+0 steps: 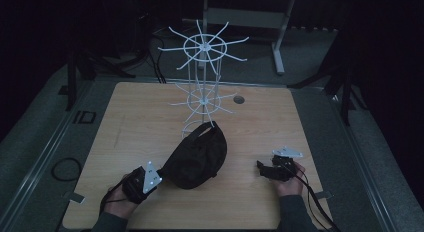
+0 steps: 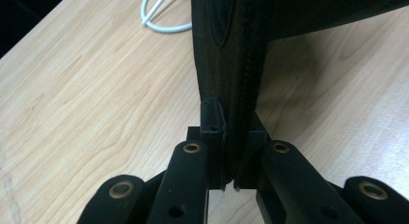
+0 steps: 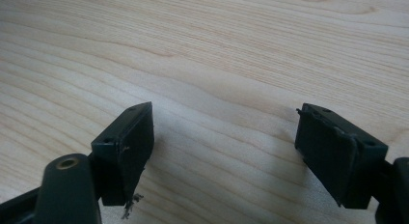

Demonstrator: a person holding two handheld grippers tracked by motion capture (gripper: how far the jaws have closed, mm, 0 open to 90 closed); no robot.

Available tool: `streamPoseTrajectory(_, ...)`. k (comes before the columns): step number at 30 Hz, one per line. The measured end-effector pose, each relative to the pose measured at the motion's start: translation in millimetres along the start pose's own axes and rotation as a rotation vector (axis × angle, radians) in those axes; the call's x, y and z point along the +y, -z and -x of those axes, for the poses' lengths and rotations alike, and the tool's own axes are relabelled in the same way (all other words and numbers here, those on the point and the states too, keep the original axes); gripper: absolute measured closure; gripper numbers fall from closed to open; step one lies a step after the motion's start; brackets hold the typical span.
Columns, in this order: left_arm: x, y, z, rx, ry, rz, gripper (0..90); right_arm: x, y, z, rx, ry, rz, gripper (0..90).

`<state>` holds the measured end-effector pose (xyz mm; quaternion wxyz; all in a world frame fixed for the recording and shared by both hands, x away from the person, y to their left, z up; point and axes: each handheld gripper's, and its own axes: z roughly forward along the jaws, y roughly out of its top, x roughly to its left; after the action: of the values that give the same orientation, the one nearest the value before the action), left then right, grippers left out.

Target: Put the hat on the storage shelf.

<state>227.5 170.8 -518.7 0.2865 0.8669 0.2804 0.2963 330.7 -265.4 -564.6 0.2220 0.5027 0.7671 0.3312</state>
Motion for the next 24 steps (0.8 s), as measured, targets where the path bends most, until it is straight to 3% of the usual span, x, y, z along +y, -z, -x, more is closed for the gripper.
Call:
streamPoseTrajectory(4, 0.0, 1.3, 4.8, -0.004, -0.056, 0.006, 85.9, 0.0, -0.1, 0.3, -0.001, 0.004, 0.001, 21.2)
streamPoseTrajectory(15, 0.4, 5.0, 4.7, -0.068, -0.075, 0.054, 86.1, 0.0, -0.2, 0.4, -0.002, 0.006, 0.003, 21.2)
streamPoseTrajectory(24, 0.1, 6.8, 0.8, -0.098, -0.052, 0.081, 86.1, 0.0, -0.2, 0.4, -0.002, 0.006, 0.002, 21.2)
